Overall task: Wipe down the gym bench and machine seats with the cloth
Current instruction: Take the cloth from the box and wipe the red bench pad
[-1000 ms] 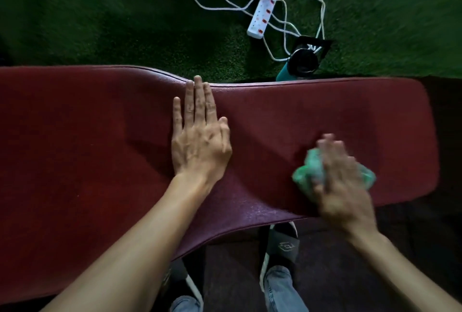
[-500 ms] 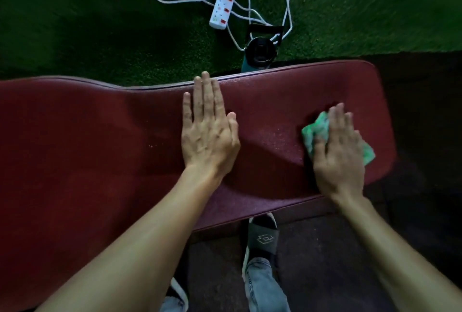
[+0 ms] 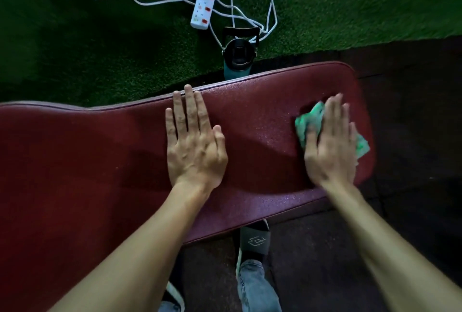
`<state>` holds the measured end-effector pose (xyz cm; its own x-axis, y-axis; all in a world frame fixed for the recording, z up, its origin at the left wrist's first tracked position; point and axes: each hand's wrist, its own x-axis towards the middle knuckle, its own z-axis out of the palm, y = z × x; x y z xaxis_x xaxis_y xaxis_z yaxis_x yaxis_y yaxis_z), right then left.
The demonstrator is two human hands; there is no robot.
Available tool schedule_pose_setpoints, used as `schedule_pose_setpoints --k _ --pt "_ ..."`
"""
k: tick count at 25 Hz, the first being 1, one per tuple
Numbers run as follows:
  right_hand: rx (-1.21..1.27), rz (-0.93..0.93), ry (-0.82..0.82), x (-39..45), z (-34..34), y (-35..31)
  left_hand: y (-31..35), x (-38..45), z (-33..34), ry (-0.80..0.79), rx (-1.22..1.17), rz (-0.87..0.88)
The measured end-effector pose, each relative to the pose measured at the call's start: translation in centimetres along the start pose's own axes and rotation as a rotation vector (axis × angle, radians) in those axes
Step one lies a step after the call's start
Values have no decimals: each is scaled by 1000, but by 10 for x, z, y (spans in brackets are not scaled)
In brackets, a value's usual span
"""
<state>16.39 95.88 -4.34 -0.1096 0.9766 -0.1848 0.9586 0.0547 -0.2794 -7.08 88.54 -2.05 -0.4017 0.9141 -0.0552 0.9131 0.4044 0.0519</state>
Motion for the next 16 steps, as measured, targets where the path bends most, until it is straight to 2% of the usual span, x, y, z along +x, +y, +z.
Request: schedule_pose_setpoints --k 2,3,5,7,9,10,12,14,16 --pt "54 182 106 49 -2 -20 -2 0 0 -6 26 -13" --pt "77 166 124 61 -1 -35 -2 1 1 -4 28 -17" --pt "95 -42 84 51 4 -59 1 0 1 13 19 -9" --pt "70 -300 -38 9 8 -73 2 0 1 21 14 3" --pt "170 -422 -154 -17 3 -70 -3 0 -2 2 10 -3" --pt "311 -424 -199 -17 -4 -63 -2 0 -6 -2 -21 -25" --pt "565 -314 -139 -11 -16 -35 12 -1 -15 27 -174 -20" --pt "537 -82 2 -6 -25 9 47 -9 -18 61 -291 240" --pt "438 63 -54 -7 -29 48 81 -13 -10 22 -220 532"
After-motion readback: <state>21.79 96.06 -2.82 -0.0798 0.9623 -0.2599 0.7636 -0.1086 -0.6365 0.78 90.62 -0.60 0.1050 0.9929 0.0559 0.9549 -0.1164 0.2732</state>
